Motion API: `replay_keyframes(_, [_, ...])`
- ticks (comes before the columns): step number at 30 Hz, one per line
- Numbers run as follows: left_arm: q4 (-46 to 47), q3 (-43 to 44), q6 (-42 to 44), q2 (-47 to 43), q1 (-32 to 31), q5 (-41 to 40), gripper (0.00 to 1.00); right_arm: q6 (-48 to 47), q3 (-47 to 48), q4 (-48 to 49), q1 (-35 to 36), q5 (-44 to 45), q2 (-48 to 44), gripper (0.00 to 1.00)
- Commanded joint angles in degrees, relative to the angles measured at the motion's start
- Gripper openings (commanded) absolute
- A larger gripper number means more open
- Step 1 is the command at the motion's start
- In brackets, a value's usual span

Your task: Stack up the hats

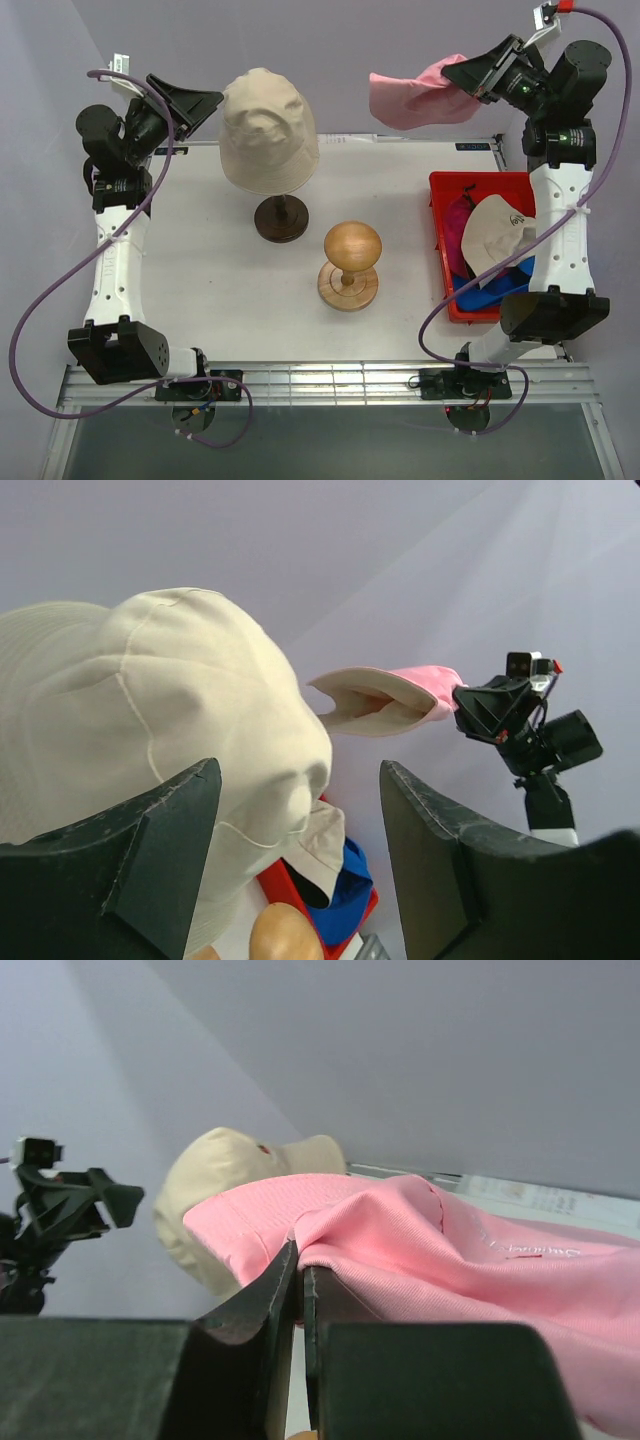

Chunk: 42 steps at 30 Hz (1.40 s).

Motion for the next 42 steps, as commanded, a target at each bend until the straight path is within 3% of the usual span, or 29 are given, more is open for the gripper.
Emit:
replay_keyframes(1, [5.15, 2.31, -4.73, -0.85, -0.43, 3.98, 0.75, 10.87, 2.52, 18.48, 0.32, -13.28, 1.68, 0.08])
replay_keyframes(6, [5.33, 3.36, -4.82, -1.73, -4.21, 2.22, 0.76, 34.91, 0.59, 49.64, 1.99, -22.27, 4.15, 0.08])
replay_keyframes(9, [5.33, 4.5, -5.44, -1.03, -8.76, 1.26, 0.76, 39.53, 3.92, 56.37, 3.31, -24.91, 5.82, 0.08])
replay_keyframes(19, [6.2, 3.9, -8.42, -1.29, -24.16, -7.97, 0.76, 41.83, 7.18, 56.92, 8.67, -27.73, 3.02, 0.08])
replay_keyframes(42, [25.53, -13.24, -35.66, -5.16, -32.78, -13.16, 0.83, 38.93, 4.55, 55.69, 9.9, -28.96, -1.64, 0.08])
